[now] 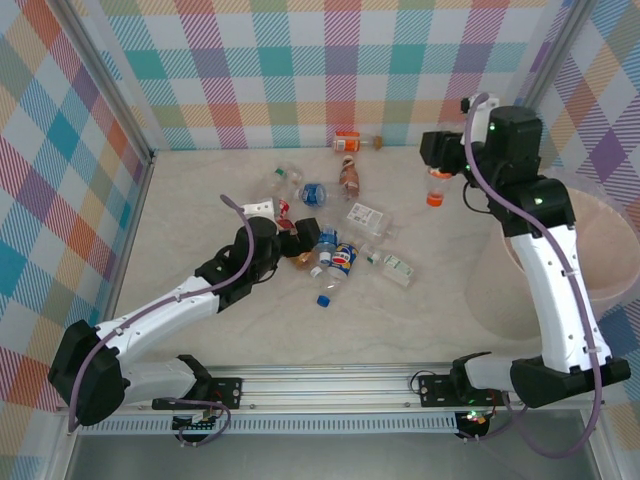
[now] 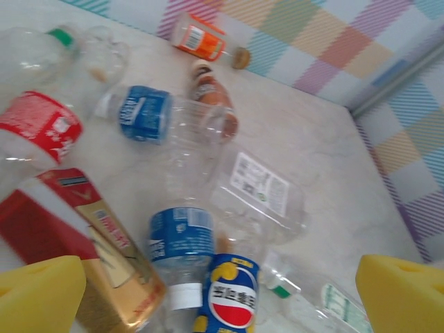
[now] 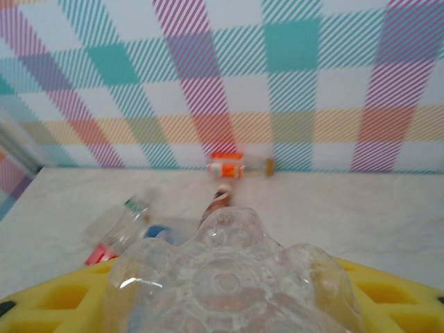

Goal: Put the plastic bottles in the bin

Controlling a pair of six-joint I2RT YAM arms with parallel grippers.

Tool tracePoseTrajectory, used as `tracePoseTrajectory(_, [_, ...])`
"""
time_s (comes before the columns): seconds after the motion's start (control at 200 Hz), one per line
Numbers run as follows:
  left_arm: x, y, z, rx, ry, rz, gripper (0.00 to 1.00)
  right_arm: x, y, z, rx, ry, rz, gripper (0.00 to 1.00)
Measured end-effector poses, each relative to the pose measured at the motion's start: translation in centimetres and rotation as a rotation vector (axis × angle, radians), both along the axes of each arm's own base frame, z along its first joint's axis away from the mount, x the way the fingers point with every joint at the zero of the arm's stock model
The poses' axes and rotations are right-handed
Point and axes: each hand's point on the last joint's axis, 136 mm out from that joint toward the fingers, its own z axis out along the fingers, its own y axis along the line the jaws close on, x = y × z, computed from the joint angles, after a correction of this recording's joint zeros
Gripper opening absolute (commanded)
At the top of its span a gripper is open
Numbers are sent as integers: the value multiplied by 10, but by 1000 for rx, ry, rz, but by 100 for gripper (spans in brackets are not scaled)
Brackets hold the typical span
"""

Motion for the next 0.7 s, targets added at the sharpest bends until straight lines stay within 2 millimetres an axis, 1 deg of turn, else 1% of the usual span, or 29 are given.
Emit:
tracePoseTrajectory(0.08, [1, 9, -7, 18, 20, 53, 100, -2, -18, 11, -12, -27, -46, 39])
tracePoseTrajectory(0.2, [3, 19, -19, 41, 57, 113, 100, -5, -50, 19, -39, -32, -136, 39])
tracePoseTrajectory(0.285, [3, 24, -27, 53, 81, 142, 100, -9, -78, 20, -63, -25, -225, 39])
tracePoseTrajectory(0.405, [3, 31, -35, 66, 108, 182, 100, -19, -118, 16, -89, 0, -345, 39])
tracePoseTrajectory(0.55, [5, 36, -46, 77, 146, 211, 100, -39, -166, 11, -115, 38, -507, 39])
tracePoseTrajectory(0.7, [10, 36, -50, 95, 179, 220, 100, -71, -220, -1, -174, 106, -735, 40])
